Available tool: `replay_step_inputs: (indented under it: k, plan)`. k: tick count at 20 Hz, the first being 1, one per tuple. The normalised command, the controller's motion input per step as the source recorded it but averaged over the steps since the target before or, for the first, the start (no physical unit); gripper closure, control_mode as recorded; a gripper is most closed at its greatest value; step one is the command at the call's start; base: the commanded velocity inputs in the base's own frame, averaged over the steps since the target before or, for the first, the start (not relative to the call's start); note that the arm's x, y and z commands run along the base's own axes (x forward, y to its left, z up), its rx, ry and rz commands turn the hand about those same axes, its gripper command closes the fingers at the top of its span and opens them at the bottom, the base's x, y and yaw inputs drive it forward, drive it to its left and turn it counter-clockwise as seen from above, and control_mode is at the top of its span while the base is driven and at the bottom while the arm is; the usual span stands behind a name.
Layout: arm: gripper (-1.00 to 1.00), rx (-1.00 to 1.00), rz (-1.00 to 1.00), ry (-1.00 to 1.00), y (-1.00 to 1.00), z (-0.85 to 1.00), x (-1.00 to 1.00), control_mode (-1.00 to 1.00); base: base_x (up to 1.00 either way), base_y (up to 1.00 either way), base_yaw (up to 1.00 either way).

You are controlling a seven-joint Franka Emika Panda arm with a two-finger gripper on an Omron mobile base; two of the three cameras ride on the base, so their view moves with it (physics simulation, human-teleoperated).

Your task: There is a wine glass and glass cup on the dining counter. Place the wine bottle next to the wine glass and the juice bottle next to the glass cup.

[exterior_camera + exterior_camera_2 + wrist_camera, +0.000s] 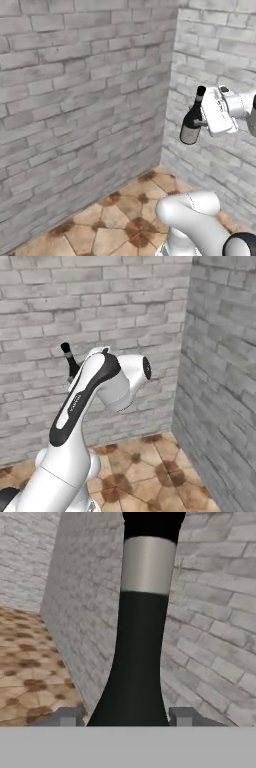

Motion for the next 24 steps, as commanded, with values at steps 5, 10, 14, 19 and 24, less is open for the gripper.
replay_step_inputs:
  k: [5,10,14,19,24]
  plan:
    - [1.00,0.00,0.00,0.00,0.00,0.00,0.00,1.00,0.66,0.28,0.64]
    - [1.00,0.00,0.00,0.00,0.00,0.00,0.00,1.00,0.61,0.40,0.65]
    - [1.00,0.00,0.00,0.00,0.00,0.00,0.00,1.00,0.47,0.46,0.69]
    - [1.00,0.00,0.00,0.00,0.00,0.00,0.00,1.00,0.44,0.43,0.71]
    - [1.00,0.00,0.00,0.00,0.00,0.00,0.00,1.00,0.51,0.39,0.71]
